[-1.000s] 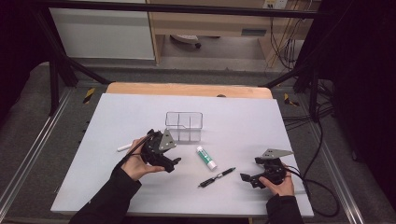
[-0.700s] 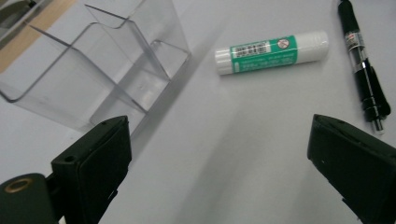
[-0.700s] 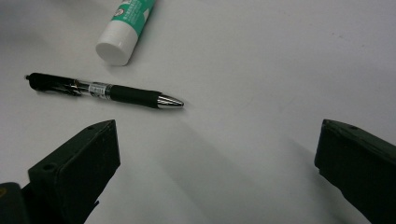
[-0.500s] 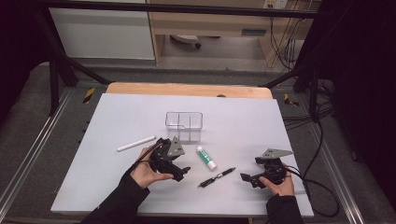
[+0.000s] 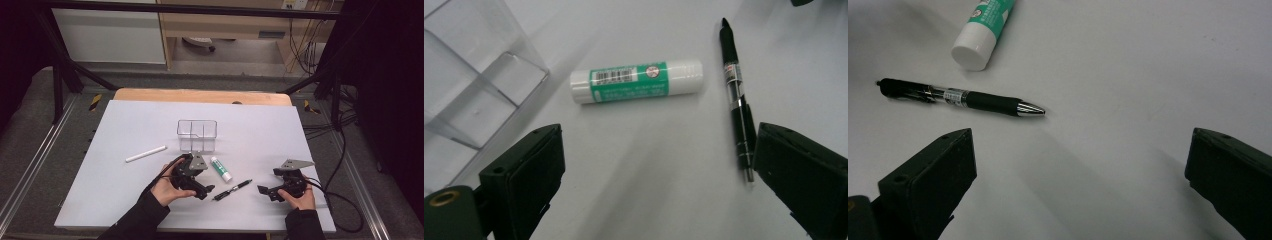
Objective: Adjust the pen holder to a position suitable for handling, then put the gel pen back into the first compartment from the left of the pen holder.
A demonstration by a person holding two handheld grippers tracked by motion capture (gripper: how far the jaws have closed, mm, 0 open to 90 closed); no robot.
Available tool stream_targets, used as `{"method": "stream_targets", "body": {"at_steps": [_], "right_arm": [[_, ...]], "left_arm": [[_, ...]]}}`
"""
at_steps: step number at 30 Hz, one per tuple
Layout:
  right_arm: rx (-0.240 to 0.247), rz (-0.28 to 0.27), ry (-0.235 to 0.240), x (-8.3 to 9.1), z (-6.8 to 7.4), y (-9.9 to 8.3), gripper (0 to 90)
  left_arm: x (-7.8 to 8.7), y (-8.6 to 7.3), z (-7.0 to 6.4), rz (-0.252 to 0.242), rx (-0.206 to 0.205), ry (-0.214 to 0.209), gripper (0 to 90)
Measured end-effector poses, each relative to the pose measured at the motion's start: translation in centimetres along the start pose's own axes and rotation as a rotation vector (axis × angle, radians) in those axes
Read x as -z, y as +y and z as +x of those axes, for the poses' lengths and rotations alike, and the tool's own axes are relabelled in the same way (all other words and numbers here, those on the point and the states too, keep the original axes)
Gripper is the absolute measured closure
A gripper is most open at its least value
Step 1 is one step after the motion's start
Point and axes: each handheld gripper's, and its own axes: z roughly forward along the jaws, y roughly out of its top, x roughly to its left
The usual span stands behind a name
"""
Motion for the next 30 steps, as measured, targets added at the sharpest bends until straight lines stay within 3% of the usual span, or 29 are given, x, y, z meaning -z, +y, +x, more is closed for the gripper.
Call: {"method": "stream_targets", "body": {"at_steps": [14,16,22,30], "right_arm": [[0.002,0.0,-0.002,0.1,0.0,0.0,0.5],[0.002,0.001,-0.003,0.1,0.0,0.0,0.5],[0.001,0.003,0.0,0.1,0.1,0.0,0.5],[0.004,-0.002,0.002,0.1,0.0,0.0,0.5]], "left_arm": [[-1.7,1.0,-1.8,0.02,0.009,-0.081,11.5],[-2.0,1.1,-2.1,0.032,0.011,-0.109,14.2],[-2.9,1.4,-2.8,0.06,0.008,-0.137,17.2],[-4.4,1.6,-3.0,0.103,0.049,-0.176,27.5]]}}
